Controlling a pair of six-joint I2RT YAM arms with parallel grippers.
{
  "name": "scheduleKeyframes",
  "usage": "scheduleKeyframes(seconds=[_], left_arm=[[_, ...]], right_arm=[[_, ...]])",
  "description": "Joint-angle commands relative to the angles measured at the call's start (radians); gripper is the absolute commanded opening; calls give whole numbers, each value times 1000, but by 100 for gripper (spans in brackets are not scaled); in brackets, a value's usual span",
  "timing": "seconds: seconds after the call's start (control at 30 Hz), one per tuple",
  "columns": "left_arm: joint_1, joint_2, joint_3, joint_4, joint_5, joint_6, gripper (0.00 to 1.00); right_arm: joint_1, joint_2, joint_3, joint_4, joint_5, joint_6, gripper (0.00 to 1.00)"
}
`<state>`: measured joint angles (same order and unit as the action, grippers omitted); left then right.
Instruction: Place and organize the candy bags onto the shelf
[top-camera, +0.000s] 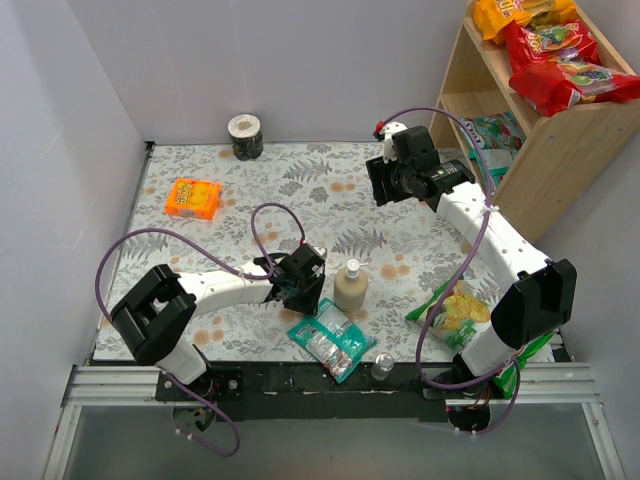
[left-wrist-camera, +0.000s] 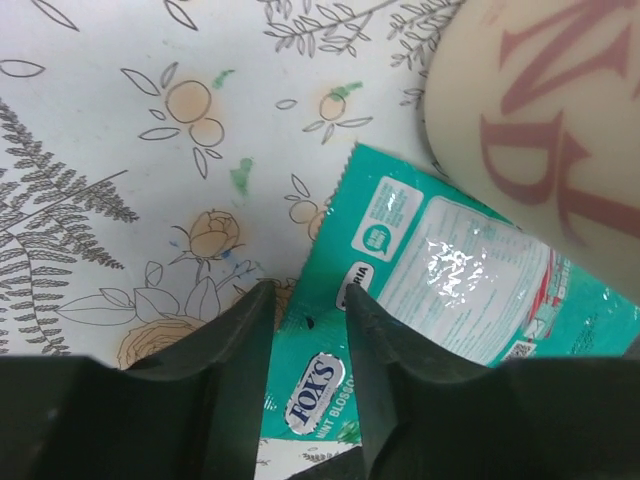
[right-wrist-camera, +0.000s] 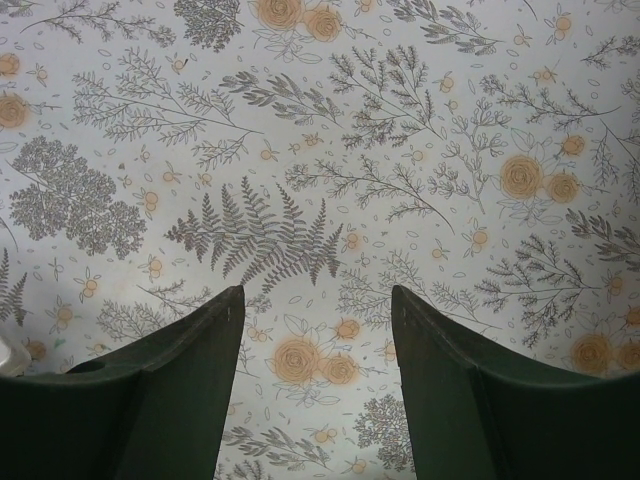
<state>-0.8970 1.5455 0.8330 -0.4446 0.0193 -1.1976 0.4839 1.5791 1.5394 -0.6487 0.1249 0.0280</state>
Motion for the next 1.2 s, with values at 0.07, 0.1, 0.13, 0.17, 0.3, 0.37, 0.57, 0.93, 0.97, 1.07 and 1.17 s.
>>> scheduleKeyframes(seconds=[0.07, 0.1, 0.13, 0.17, 0.3, 0.37, 0.57, 0.93, 0.97, 1.07, 1.17], left_arm=[[-5, 99, -38, -72, -111, -28, 26], [-5, 106, -40, -77, -119, -36, 25], [-5, 122, -37, -91, -125, -43, 25], [-6, 128, -35, -95, -130, -45, 25], [-19, 153, -22, -112, -180, -63, 29], [-23, 165, -2, -134, -194, -71, 29], [-28, 24, 66, -135, -236, -100, 47], [-106, -116, -12, 29, -116, 1, 77], [-108, -123, -29, 46, -98, -2, 79], [-108, -130, -77, 87, -91, -23, 81], [-111, -105, -90, 95, -96, -23, 80]], right_arm=[[-10, -37, -13, 24, 5, 10, 67], [-13, -36, -13, 23, 5, 10, 67], [-11, -37, -13, 24, 5, 10, 67], [-14, -36, -13, 24, 5, 12, 67], [-18, -36, -13, 26, 4, 12, 67], [-21, -37, -16, 30, -1, 13, 67], [-27, -42, -22, 32, -4, 13, 67], [-33, -44, -28, 37, -18, 20, 67], [-33, -44, -30, 38, -19, 20, 67], [-33, -50, -36, 37, -19, 23, 67], [-33, -53, -44, 38, -19, 21, 67]])
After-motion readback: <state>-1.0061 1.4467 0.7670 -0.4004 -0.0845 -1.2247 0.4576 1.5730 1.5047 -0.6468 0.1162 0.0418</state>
